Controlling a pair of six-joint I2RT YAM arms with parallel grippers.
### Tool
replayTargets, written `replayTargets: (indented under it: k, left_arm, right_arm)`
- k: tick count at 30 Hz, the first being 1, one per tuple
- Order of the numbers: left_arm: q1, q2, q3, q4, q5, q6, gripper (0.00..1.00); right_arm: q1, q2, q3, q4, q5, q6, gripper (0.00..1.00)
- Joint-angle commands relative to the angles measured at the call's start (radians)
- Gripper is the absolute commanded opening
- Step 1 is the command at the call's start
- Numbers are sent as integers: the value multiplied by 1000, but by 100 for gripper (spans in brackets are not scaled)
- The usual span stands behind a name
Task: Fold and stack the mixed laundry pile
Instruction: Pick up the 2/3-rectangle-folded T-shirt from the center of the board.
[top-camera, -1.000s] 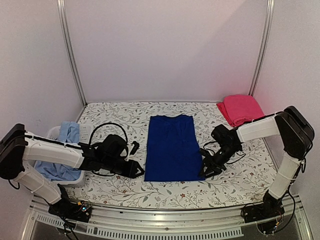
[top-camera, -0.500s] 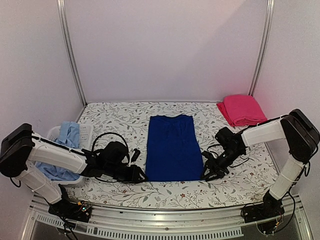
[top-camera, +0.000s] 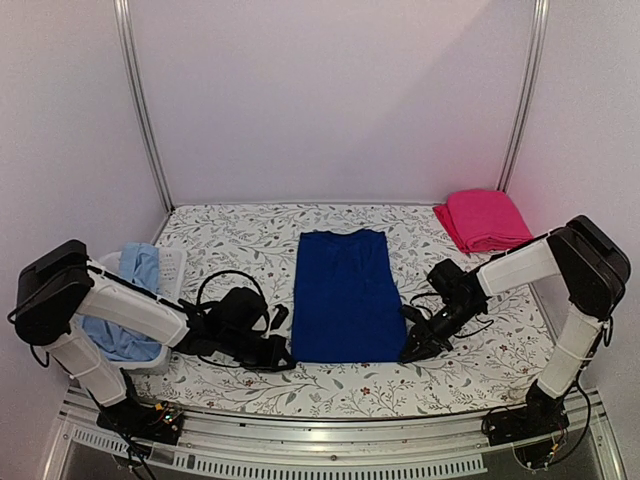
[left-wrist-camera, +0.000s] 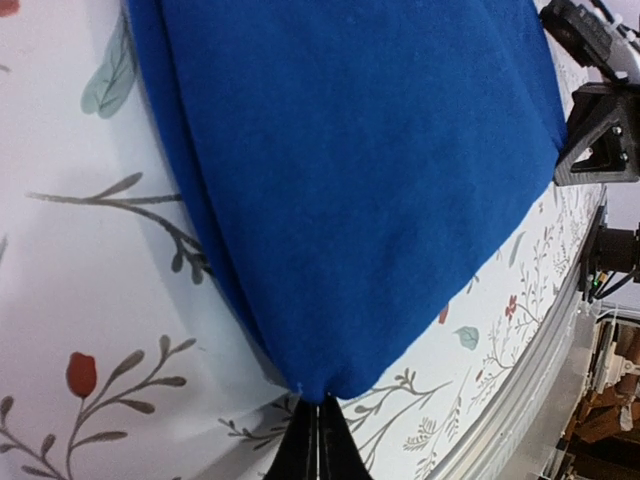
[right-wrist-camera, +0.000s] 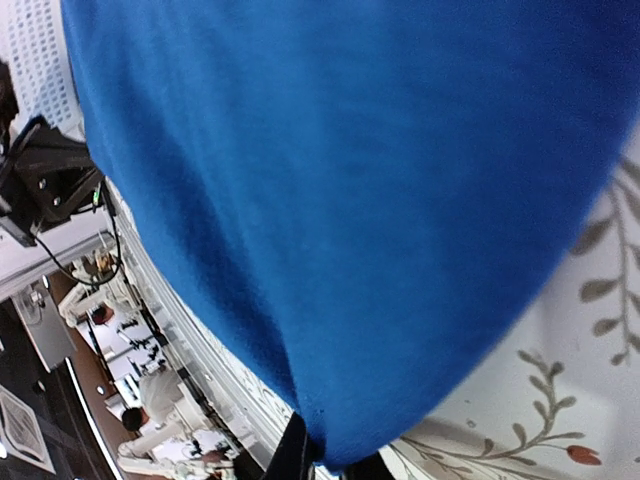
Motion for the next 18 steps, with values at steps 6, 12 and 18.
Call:
replayTargets:
  k: [6, 12, 18]
  left_arm:
    - [-109, -120, 14, -81, -20, 44, 0]
    - [-141, -241, 6, -132, -58, 23, 0]
    - [-122, -299, 29, -179, -84, 32, 0]
  right_arm:
    - [6, -98, -35, -147, 77, -58, 0]
    - [8, -208, -9, -239, 47, -52, 0]
    - [2, -192, 133, -323, 89, -75, 0]
